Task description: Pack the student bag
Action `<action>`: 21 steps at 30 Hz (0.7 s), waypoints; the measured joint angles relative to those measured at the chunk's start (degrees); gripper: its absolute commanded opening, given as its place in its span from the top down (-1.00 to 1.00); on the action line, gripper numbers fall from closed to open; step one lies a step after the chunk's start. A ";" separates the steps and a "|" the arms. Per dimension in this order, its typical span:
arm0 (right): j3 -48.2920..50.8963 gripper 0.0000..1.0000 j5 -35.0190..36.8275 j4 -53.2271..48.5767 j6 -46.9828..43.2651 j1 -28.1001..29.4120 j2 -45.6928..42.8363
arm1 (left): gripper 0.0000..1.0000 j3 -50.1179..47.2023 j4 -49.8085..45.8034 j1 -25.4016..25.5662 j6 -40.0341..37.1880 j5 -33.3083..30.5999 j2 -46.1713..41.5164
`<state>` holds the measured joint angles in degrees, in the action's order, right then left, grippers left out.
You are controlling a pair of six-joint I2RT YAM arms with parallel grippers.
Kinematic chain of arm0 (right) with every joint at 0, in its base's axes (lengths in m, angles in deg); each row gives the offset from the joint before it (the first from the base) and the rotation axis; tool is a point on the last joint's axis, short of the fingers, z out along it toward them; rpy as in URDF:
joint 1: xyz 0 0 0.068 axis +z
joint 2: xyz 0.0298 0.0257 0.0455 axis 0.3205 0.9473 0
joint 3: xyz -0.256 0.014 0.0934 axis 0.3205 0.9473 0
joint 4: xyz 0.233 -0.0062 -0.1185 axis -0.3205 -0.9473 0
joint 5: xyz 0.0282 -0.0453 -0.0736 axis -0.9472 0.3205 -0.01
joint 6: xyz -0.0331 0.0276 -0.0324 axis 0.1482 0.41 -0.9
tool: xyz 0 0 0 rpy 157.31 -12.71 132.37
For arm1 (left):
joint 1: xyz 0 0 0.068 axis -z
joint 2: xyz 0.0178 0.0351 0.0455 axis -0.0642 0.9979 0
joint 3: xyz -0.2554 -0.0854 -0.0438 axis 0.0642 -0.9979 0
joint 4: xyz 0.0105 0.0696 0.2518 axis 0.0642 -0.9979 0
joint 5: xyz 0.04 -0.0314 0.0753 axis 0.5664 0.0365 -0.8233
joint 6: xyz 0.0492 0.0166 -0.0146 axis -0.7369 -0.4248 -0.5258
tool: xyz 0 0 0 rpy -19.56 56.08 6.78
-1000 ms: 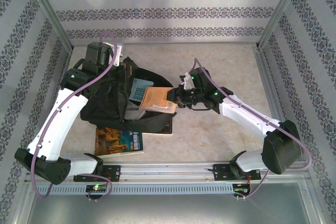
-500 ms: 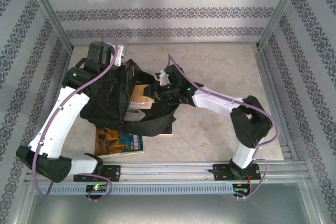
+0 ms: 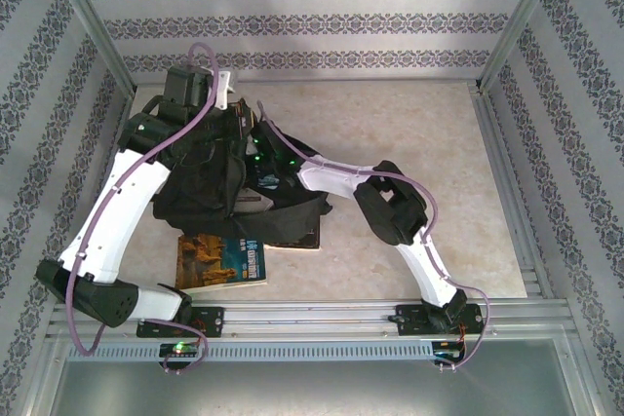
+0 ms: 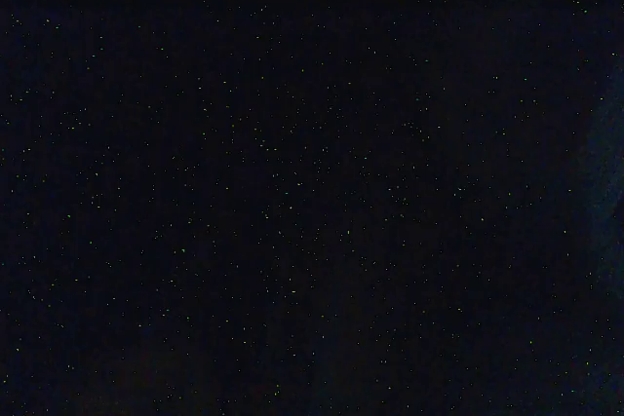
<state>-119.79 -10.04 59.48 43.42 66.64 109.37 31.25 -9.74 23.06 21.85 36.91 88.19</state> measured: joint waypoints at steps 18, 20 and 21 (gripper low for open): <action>7.23 -0.73 5.99 -19.87 -26.93 -4.11 -22.32 | 1.00 -9.68 13.88 -16.98 9.14 -2.97 -1.46; 6.95 -0.72 6.75 -21.31 -29.24 -5.09 -26.40 | 1.00 -9.16 14.97 -18.10 10.01 -3.13 0.26; 6.88 -0.72 7.21 -22.03 -30.40 -5.53 -28.09 | 1.00 -8.72 15.30 -18.45 10.19 -3.34 1.14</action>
<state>-112.91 -2.83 37.45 13.01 61.11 81.29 22.53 5.56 4.61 32.04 33.57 89.33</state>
